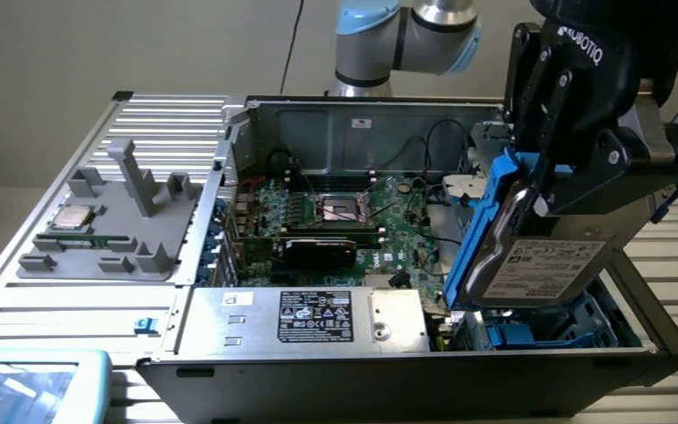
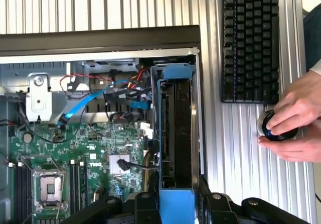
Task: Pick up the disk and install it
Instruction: 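Pick up the disk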
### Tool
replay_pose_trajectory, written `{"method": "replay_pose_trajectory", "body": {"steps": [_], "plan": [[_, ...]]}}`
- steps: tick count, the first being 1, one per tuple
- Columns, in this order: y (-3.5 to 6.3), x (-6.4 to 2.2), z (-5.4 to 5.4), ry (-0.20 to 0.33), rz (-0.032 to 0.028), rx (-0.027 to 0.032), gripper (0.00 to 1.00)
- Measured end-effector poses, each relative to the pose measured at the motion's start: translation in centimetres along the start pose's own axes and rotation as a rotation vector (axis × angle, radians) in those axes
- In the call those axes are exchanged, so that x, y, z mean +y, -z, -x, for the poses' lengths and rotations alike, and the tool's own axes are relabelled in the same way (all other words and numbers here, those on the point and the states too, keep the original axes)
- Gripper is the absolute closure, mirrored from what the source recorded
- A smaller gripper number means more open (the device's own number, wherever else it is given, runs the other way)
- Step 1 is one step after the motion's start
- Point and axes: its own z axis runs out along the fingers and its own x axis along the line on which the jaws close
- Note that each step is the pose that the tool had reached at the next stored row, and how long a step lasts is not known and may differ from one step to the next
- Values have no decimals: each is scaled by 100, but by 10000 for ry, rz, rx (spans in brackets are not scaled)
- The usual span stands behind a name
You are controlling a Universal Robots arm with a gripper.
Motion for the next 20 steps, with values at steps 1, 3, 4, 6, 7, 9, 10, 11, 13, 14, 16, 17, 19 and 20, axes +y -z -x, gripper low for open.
{"method": "replay_pose_trajectory", "body": {"steps": [1,3,4,6,7,9,10,11,13,14,16,17,19,20], "plan": [[-1,33,5,0,0,0,63],[-5,104,12,-1,0,0,63],[-7,147,13,-1,0,1,63],[-12,232,11,0,-1,3,63],[-14,277,8,-1,-1,4,63],[-18,366,4,-1,-1,7,63],[-21,406,1,-1,-1,10,63],[-22,426,0,-1,0,10,63],[-22,427,0,-1,-2,8,63],[-22,427,0,-1,-3,9,63],[-22,427,0,-2,-3,9,63],[-23,427,0,-2,-3,15,63],[-33,427,0,-3,-5,40,63],[-45,426,-1,-3,-6,50,63]]}}
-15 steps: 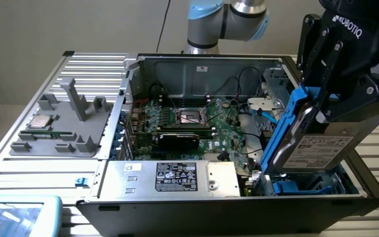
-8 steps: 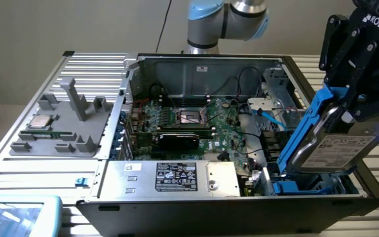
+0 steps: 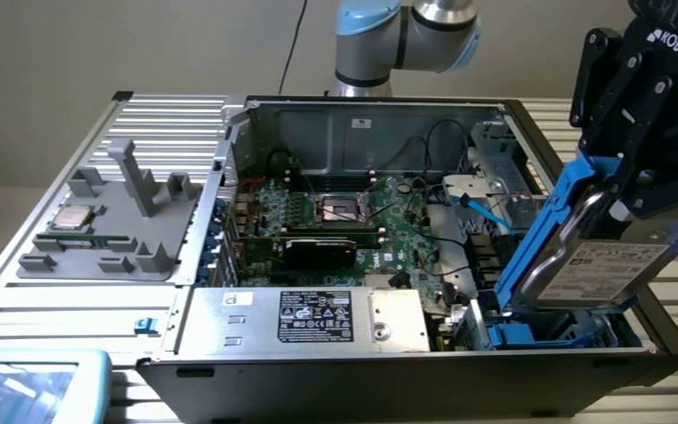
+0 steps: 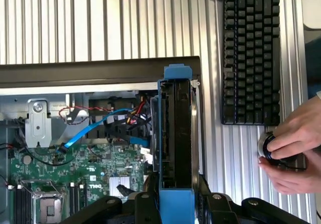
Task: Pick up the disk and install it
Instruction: 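Pick up the disk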
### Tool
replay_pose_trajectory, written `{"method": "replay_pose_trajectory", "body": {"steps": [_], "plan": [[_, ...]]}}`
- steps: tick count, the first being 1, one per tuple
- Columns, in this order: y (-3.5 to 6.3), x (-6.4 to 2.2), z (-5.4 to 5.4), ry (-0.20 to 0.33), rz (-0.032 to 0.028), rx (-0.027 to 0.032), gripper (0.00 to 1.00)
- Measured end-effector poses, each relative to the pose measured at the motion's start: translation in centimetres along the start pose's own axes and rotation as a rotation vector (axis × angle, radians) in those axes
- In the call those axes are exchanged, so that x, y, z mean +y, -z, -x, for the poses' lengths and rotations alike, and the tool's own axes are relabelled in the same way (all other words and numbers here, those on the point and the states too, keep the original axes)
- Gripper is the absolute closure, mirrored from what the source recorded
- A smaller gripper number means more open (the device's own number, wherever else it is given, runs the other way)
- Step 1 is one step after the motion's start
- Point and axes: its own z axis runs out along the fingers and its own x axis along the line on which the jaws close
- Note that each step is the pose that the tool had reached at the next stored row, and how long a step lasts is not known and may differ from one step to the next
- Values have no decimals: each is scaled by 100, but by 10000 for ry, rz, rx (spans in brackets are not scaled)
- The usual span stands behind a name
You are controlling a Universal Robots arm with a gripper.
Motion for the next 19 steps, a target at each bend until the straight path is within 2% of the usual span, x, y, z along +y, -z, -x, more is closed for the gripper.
{"method": "replay_pose_trajectory", "body": {"steps": [12,16,19], "plan": [[-216,-20,-35,-1,-6,9,63],[-269,-23,-47,-9,-8,61,63],[-280,-24,-47,-56,-9,66,63]]}}
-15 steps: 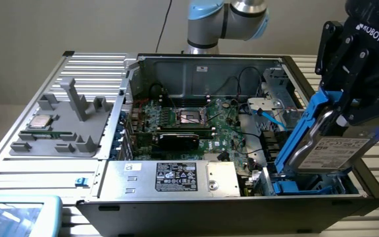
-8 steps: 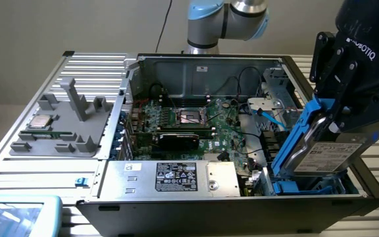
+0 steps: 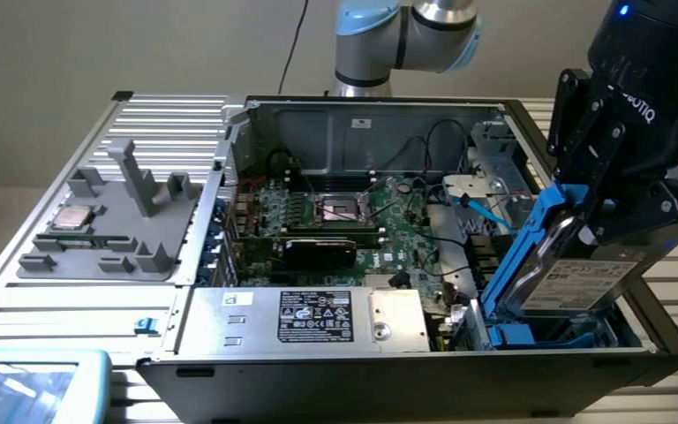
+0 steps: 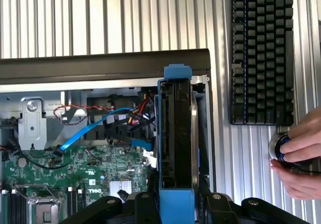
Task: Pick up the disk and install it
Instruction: 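Pick up the disk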
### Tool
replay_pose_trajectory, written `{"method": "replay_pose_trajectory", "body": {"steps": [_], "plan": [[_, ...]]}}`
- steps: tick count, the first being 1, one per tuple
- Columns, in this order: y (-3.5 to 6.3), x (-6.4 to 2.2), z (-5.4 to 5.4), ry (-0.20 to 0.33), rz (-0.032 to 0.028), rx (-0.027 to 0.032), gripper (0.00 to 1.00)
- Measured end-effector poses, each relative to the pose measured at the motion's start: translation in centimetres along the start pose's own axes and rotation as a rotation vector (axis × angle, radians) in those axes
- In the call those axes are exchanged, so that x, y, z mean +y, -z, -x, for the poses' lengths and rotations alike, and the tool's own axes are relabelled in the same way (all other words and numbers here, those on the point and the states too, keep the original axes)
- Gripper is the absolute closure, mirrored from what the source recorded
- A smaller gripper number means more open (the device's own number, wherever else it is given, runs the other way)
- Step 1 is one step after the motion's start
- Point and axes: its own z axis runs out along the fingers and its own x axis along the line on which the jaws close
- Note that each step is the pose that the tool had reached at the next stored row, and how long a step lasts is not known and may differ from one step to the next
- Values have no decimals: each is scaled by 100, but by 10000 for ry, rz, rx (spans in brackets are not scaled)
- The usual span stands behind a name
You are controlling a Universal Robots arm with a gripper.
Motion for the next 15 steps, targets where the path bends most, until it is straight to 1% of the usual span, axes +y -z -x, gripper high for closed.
{"method": "replay_pose_trajectory", "body": {"steps": [5,10,13,15], "plan": [[-14,-8,1,-112,0,-3,63],[-15,-8,0,-117,-5,-5,63],[-15,-9,1,-118,-22,-6,63],[-17,-9,0,-118,-28,3,63]]}}
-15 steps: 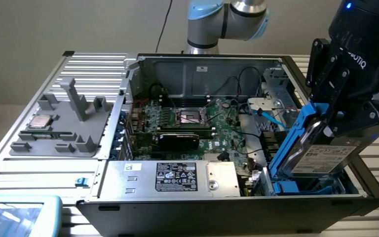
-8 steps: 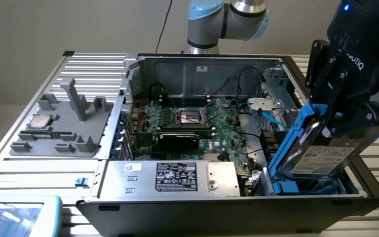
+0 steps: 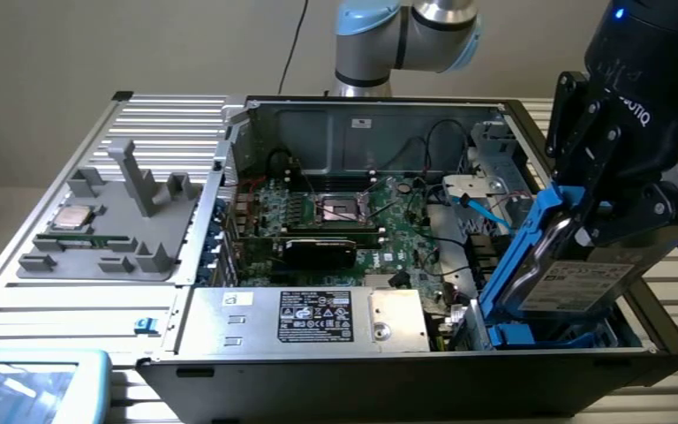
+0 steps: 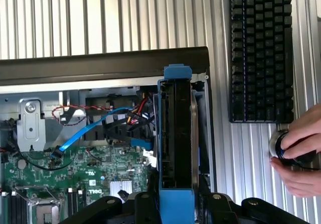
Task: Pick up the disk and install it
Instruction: 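Pick up the disk, then insert the disk into the insertion slot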
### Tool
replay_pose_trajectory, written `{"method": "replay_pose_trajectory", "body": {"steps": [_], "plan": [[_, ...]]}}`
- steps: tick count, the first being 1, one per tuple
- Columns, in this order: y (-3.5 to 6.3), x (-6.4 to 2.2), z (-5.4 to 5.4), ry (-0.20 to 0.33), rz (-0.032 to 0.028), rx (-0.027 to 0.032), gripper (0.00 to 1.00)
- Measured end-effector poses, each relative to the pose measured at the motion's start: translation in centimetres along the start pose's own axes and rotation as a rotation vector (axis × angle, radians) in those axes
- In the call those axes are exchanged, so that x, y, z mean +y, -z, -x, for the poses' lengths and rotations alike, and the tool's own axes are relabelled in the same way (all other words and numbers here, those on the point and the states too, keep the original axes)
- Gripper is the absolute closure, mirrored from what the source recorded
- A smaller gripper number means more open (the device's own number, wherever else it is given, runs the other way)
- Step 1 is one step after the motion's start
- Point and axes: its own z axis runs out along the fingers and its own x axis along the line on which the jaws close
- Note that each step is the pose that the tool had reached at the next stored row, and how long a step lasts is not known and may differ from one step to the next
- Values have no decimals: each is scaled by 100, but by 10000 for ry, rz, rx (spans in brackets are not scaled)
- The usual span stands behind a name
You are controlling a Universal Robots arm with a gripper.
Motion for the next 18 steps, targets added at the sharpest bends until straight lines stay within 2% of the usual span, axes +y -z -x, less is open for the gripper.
{"method": "replay_pose_trajectory", "body": {"steps": [11,18], "plan": [[-10,0,-4,395,-16,54,63],[-30,-2,-3,404,-20,55,63]]}}
